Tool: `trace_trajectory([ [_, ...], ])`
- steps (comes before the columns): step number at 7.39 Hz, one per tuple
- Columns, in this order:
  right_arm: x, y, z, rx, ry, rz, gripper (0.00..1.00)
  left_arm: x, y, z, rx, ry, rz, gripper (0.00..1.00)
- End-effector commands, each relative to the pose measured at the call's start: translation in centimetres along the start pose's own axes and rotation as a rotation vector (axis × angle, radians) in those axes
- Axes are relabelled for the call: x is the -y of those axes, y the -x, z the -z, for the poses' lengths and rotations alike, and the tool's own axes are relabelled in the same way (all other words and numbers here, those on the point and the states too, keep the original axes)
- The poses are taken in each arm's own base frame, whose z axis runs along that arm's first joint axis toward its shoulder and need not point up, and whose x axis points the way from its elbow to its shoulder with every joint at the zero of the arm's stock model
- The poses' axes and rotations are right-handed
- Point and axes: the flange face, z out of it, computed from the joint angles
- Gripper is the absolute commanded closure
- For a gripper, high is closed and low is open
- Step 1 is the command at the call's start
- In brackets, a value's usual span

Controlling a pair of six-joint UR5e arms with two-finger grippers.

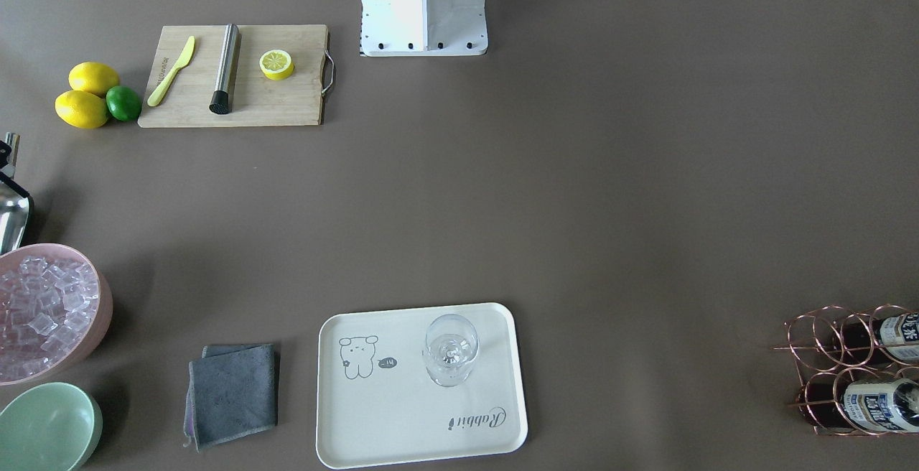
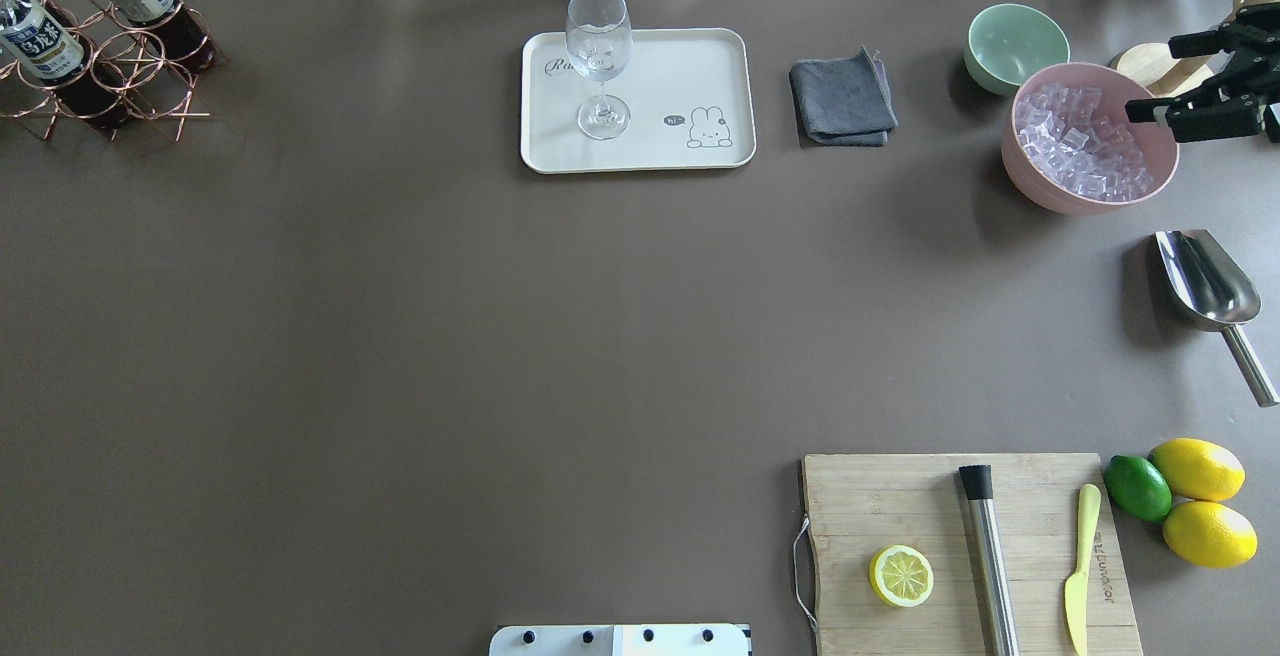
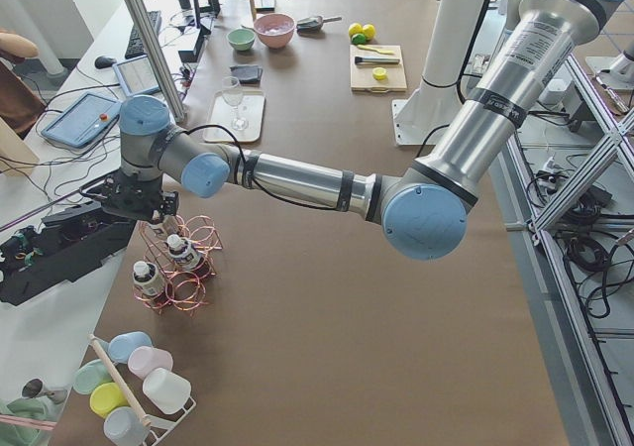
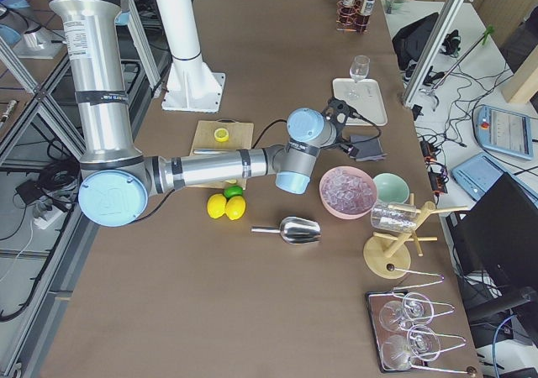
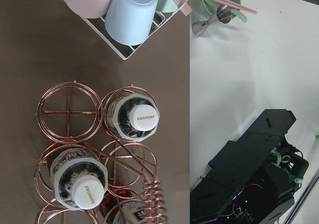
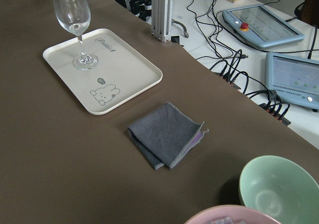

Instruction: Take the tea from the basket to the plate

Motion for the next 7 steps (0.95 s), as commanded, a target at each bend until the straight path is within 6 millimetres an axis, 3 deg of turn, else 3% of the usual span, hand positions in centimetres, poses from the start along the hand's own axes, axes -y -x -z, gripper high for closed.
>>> trace_trajectory([
  [1,3.7,5.1,-4.9,0.051,-0.123,0.142,0.02,-0.4,0.4,-0.9,0.012,-0.002,-0.001,0.12],
  [3,5.3,9.2,-7.4,0.024,-0.285,0.214,0.02,-0.5,0.5,-1.0,0.015,-0.001,-0.002,0.27],
  [4,5.9,10.6,-8.2,0.069,-0.289,0.188,0.01,-0.6,0.6,-1.1,0.010,0.002,-0.007,0.29],
  [5,6.0,13.0,-8.7,0.154,-0.308,0.224,0.01,-0.9,0.8,-1.5,0.016,0.004,-0.013,0.30],
  [7,8.1,14.8,-8.0,0.212,-0.408,0.298,0.01,-0.6,0.9,-1.9,0.013,0.006,-0.014,0.42],
])
